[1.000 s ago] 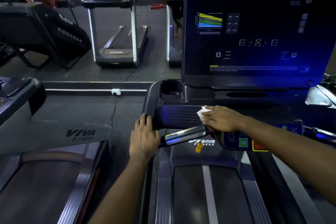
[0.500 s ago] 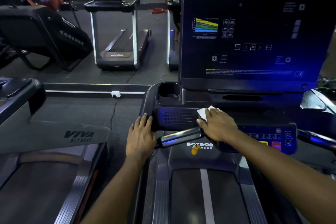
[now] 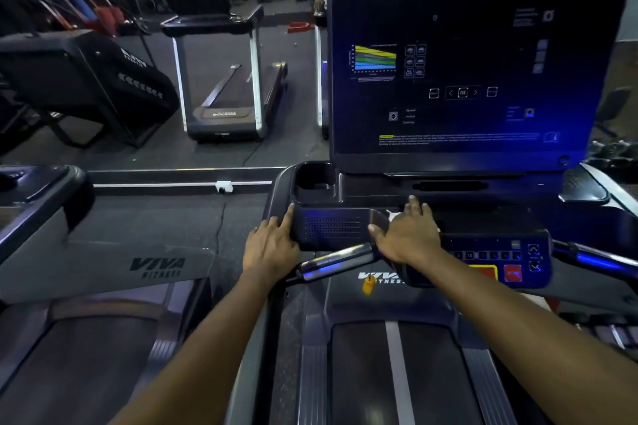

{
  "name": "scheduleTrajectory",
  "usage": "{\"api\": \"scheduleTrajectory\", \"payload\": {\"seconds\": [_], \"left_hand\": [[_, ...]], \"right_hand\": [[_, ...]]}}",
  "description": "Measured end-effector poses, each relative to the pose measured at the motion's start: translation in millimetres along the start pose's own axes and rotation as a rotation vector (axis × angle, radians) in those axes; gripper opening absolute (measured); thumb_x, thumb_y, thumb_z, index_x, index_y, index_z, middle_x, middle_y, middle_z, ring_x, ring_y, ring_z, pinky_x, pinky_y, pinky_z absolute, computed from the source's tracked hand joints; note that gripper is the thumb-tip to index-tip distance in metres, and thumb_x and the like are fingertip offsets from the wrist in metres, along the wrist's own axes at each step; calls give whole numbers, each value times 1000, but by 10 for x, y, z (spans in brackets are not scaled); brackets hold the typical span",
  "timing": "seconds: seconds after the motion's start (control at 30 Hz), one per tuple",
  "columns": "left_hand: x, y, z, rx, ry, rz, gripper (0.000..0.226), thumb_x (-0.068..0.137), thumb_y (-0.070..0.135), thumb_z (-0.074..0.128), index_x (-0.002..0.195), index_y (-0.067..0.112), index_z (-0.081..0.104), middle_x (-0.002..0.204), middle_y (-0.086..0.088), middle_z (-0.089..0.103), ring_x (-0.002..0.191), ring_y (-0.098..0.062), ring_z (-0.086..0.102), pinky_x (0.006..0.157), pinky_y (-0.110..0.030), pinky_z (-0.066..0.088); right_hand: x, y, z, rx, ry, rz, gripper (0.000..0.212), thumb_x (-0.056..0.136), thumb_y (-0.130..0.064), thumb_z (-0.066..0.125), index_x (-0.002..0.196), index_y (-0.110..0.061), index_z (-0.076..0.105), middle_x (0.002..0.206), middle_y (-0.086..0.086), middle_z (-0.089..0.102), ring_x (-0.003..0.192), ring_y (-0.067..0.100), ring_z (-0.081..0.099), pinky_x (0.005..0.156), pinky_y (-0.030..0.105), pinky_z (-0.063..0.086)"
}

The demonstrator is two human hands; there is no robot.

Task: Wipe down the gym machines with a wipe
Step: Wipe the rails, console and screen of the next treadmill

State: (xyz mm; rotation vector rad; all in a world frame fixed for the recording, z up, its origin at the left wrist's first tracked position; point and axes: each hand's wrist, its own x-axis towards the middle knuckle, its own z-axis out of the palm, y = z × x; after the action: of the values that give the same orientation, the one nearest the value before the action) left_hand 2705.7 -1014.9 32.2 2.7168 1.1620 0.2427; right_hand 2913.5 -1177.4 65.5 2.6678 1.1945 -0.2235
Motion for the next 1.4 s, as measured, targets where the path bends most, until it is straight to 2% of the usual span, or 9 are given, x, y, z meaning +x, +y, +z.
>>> {"api": "scheduleTrajectory", "payload": {"seconds": [0.1, 0.27, 0.5, 0.73, 0.93, 1.1, 1.23, 1.3, 1.4], "left_hand": [[228, 256, -73, -41, 22, 76, 71, 94, 22, 49, 160, 16, 25, 138, -10, 54, 124, -32, 51, 101, -46, 41], [610, 643, 107, -111, 64, 436, 61, 90, 9, 51, 150, 14, 45, 156, -6, 44, 144, -27, 39, 117, -41, 34], [1023, 972, 296, -77, 120, 665, 68, 88, 16, 32, 156, 18, 38, 167, -1, 22, 156, -19, 13, 126, -43, 15], [1254, 1096, 389, 0, 157, 661, 85, 88, 12, 49, 163, 26, 10, 170, 0, -5, 156, -15, -9, 127, -42, 3], [1257, 1088, 459, 1, 188, 664, 86, 87, 8, 53, 162, 26, 16, 171, 0, -3, 157, -17, -7, 127, -44, 6], [1218, 1103, 454, -27, 200, 652, 87, 86, 4, 54, 162, 25, 18, 171, 0, -3, 157, -17, -7, 127, -46, 8], [1209, 1128, 482, -32, 209, 644, 89, 84, 5, 56, 162, 24, 18, 171, -1, -2, 157, -18, -5, 127, -47, 8], [1203, 1144, 491, -28, 211, 641, 89, 84, 7, 57, 162, 23, 18, 171, -1, -1, 157, -18, -5, 127, -48, 8], [1191, 1137, 485, -24, 206, 645, 88, 84, 7, 54, 162, 23, 17, 171, -1, -3, 157, -18, -7, 127, -48, 8]], "right_hand": [[72, -10, 26, 204, 5, -86, 87, 101, -66, 27, 159, -2, 17, 168, 16, 14, 155, 26, 12, 124, 38, 14], [108, -39, 139, 174, 47, -93, 87, 100, -64, 34, 157, 0, 21, 165, 19, 22, 153, 29, 20, 123, 38, 19], [140, 29, 169, 261, 36, -63, 93, 97, -67, 39, 157, 1, 19, 164, 20, 21, 153, 30, 19, 125, 39, 18], [210, 234, 210, 326, 61, 21, 96, 91, -79, 26, 151, -5, 37, 154, 15, 43, 144, 28, 36, 118, 39, 28], [333, 320, 176, 303, -67, 132, 97, 94, -77, 9, 158, -6, 26, 165, 15, 24, 154, 26, 15, 125, 44, 10], [334, 551, 96, 446, -49, 91, 77, 98, -72, 20, 152, -23, 42, 160, 5, 38, 152, 22, 23, 123, 49, 9], [182, 462, 175, 526, 129, 174, 75, 96, -72, 32, 133, -14, 61, 141, 8, 58, 137, 25, 47, 113, 41, 36], [164, 432, 258, 402, 93, 96, 78, 98, -70, 25, 141, -13, 55, 148, 8, 53, 141, 22, 42, 117, 39, 30], [308, 519, 228, 443, 10, 180, 82, 98, -70, 12, 150, -16, 46, 154, 5, 47, 144, 21, 38, 121, 41, 20]]}}
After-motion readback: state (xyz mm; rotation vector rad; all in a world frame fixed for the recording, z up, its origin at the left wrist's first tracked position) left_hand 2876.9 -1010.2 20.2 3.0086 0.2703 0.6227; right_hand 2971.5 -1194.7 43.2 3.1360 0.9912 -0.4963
